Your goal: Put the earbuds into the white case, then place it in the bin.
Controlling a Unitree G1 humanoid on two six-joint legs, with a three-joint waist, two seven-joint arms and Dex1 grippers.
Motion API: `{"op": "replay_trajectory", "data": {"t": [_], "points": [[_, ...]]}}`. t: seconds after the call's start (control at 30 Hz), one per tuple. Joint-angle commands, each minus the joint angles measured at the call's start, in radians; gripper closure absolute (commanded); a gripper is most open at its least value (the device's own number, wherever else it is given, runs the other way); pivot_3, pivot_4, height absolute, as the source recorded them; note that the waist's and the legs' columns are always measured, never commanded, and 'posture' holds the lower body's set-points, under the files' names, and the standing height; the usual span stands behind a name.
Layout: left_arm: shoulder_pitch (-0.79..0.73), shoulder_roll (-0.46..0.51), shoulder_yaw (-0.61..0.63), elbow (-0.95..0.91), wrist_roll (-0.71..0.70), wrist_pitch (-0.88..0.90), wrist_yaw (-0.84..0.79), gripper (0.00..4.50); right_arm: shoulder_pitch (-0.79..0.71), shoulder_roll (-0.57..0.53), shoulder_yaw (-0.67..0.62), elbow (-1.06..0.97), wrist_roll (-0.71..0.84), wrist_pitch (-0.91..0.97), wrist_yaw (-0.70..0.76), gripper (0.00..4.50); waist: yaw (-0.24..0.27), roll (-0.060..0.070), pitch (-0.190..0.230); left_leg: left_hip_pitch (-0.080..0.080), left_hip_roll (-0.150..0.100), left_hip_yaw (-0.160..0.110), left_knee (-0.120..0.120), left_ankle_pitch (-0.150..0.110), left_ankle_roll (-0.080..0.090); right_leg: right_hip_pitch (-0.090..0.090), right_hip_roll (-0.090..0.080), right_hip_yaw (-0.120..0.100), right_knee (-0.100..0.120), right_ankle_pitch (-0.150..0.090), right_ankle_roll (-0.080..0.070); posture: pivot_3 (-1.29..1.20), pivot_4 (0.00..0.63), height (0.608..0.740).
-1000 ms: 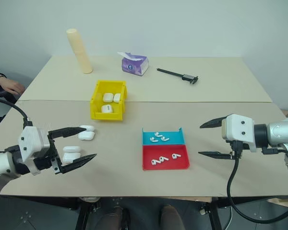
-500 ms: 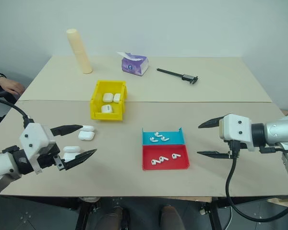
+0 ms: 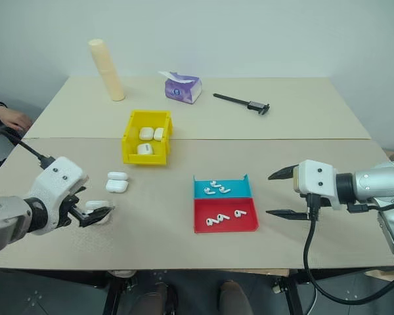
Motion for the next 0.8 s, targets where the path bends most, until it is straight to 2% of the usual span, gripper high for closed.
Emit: {"op": "replay_trajectory", "data": {"t": [0.03, 0.07, 0.13, 0.2, 0.37, 0.63, 0.73, 0.8], "points": [[0.082, 0.3, -0.083, 0.169, -0.666, -0.29, 0.498, 0.0, 0.007, -0.004, -0.014, -0.049, 0.005, 0.021, -0.015, 0.04, 0.0, -0.008, 0.004, 0.001, 0.0, 0.0, 0.0, 0.0, 0.0, 0.0, 0.0, 0.0, 0.002, 0.0, 0.0, 0.0, 0.15, 0.74], [0.126, 0.376, -0.121, 0.185, -0.787, -0.397, 0.598, 0.0, 0.007, -0.002, -0.011, -0.052, 0.004, 0.027, -0.02, 0.04, -0.002, -0.009, 0.004, 0.001, 0.003, 0.0, 0.0, 0.0, -0.001, 0.0, -0.001, 0.001, 0.002, 0.0, -0.001, 0.0, 0.15, 0.74], [0.194, 0.42, -0.168, 0.17, -0.839, -0.54, 0.696, 0.0, 0.009, -0.004, -0.006, -0.06, 0.0, 0.047, -0.029, 0.04, 0.001, -0.004, 0.003, 0.003, 0.006, 0.0, -0.001, 0.0, -0.002, 0.001, -0.005, 0.001, 0.001, 0.0, -0.002, 0.0, 0.15, 0.74], [0.255, 0.406, -0.209, 0.117, -0.839, -0.683, 0.811, 0.0, 0.014, -0.007, -0.008, -0.067, 0.0, 0.054, -0.03, 0.04, 0.003, 0.002, 0.002, 0.004, -0.001, 0.001, -0.003, 0.0, -0.002, 0.002, -0.01, 0.0, 0.001, 0.0, -0.001, 0.0, 0.15, 0.74], [0.268, 0.293, -0.347, 0.015, -0.839, -0.941, 1.114, 0.0, 0.019, -0.018, -0.008, -0.072, -0.003, 0.072, -0.026, 0.04, 0.011, 0.001, 0.003, 0.003, -0.003, 0.002, -0.002, 0.0, -0.002, 0.003, -0.005, 0.0, -0.002, 0.0, -0.002, 0.0, 0.15, 0.74], [0.119, 0.208, -0.46, 0.099, -0.839, -0.907, 1.221, 0.0, 0.007, -0.029, 0.002, -0.061, -0.015, 0.076, -0.01, 0.04, 0.025, 0.001, 0.003, 0.013, -0.002, 0.003, -0.003, 0.0, -0.002, 0.017, -0.002, -0.001, -0.009, 0.0, -0.002, 0.0, 0.15, 0.74], [0.107, 0.155, -0.459, 0.139, -0.839, -0.883, 1.257, 0.0, 0.01, -0.032, -0.003, -0.058, -0.014, 0.073, -0.005, 0.04, 0.025, 0.001, 0.003, 0.013, -0.002, 0.003, -0.003, 0.0, -0.001, 0.017, -0.001, -0.001, -0.011, 0.0, -0.001, 0.0, 0.15, 0.74], [0.094, 0.127, -0.449, 0.183, -0.839, -0.837, 1.223, 0.0, 0.015, -0.033, -0.005, -0.062, -0.016, 0.078, -0.008, 0.04, 0.026, 0.001, 0.003, 0.012, -0.002, 0.002, -0.003, -0.001, -0.001, 0.017, -0.001, -0.001, -0.011, 0.0, -0.001, 0.0, 0.15, 0.74]]}}
